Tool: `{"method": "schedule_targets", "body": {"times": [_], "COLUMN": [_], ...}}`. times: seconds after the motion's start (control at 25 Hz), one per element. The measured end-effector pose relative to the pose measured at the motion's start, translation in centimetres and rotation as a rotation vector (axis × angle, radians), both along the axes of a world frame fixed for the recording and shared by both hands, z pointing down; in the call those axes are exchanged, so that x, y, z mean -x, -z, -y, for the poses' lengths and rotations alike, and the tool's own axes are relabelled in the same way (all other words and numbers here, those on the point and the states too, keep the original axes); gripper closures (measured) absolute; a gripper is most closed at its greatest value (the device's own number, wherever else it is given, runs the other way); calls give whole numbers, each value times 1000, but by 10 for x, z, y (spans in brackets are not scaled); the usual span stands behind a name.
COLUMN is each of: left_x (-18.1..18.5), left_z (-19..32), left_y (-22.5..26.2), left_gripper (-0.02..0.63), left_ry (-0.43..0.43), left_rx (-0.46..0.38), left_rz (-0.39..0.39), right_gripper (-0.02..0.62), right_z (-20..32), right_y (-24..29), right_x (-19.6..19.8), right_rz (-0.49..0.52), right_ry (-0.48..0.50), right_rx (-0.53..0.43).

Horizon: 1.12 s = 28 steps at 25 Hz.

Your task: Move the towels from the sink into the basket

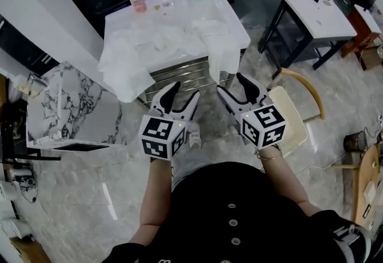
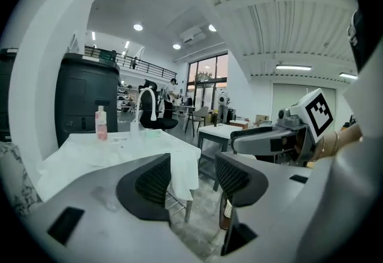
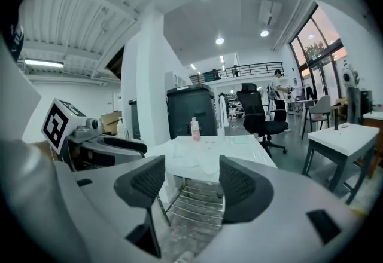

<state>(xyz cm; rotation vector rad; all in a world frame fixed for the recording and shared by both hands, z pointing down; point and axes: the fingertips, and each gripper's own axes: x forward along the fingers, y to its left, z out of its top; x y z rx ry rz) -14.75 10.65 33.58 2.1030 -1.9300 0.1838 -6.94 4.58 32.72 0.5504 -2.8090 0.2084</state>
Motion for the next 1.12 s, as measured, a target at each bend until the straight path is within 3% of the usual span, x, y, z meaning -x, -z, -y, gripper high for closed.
{"method": "schedule_targets", "body": {"times": [0.24, 0.48, 0.84, 1.12], "left_x": [66, 110, 130, 131], "left_z": [69, 123, 176, 196], "left_y": [0, -15, -31, -50], "left_gripper": [393, 393, 394, 394], "left_ry": [-84, -168, -265, -279], "left_rx": [-6, 28, 60, 76], "left_rz": [17, 22, -32, -98], "right_gripper": [331, 331, 324, 307], "right_z": [59, 108, 165, 175], "right_y": [-4, -16, -36, -61], "right_x": [71, 114, 120, 121], "right_rz": [3, -21, -169, -302], "right_ry": [-39, -101, -187, -144], "right_rx": [-1, -4, -42, -16]}}
